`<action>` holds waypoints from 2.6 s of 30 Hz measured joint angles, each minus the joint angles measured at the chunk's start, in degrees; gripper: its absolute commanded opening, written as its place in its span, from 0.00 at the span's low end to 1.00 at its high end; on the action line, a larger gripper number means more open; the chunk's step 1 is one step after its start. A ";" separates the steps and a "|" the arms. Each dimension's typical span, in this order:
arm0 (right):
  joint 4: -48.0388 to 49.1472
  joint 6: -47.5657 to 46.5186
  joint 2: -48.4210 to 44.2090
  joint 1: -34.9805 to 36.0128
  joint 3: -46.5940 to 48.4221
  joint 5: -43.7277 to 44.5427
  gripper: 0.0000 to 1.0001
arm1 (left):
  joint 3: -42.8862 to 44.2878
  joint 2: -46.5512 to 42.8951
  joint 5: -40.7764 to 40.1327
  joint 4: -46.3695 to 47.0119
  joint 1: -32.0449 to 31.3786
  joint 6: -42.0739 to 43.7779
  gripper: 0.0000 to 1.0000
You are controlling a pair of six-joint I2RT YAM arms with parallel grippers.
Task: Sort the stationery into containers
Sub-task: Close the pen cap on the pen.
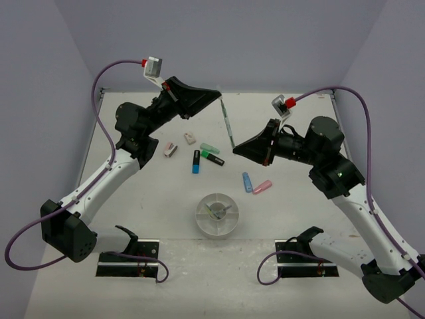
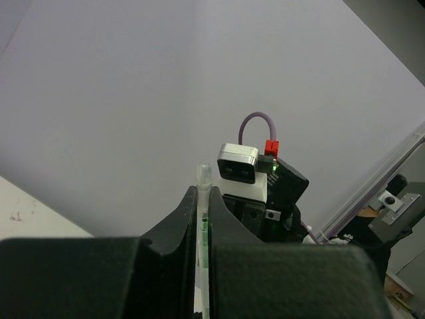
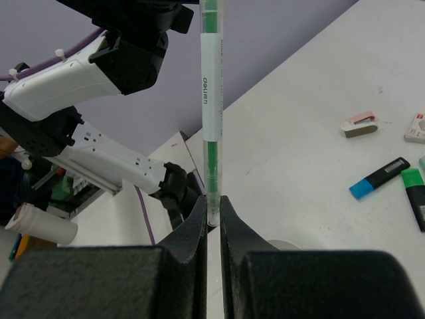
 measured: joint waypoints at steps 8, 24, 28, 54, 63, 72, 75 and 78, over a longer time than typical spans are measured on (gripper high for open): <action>0.00 0.00 0.09 0.00 0.36 1.04 0.00 | 0.00 0.00 0.00 0.00 0.00 -0.01 0.00; 0.05 0.39 0.84 0.00 2.09 1.02 0.00 | 0.00 0.00 -0.07 0.00 -0.78 -0.03 0.00; 0.21 0.88 1.13 0.00 2.34 1.00 0.00 | 0.00 0.00 -0.09 0.00 -1.13 -0.03 0.00; 5.37 5.07 5.25 0.11 4.90 0.74 0.00 | 0.03 0.00 -1.95 -0.33 -2.26 0.14 0.33; 5.48 4.60 5.25 0.11 5.17 0.53 0.00 | 0.92 0.08 -0.60 -1.09 -2.27 0.96 0.08; 4.59 4.54 6.16 0.11 7.14 -0.90 0.14 | 1.12 0.71 0.67 2.41 -2.25 -0.06 0.00; 4.50 4.54 6.98 0.11 7.92 -2.06 0.21 | 1.28 0.72 1.01 3.09 -2.23 -0.05 0.00; 4.79 4.69 7.95 0.11 8.66 -3.05 0.27 | 1.45 0.76 1.80 3.30 -2.24 -0.05 0.00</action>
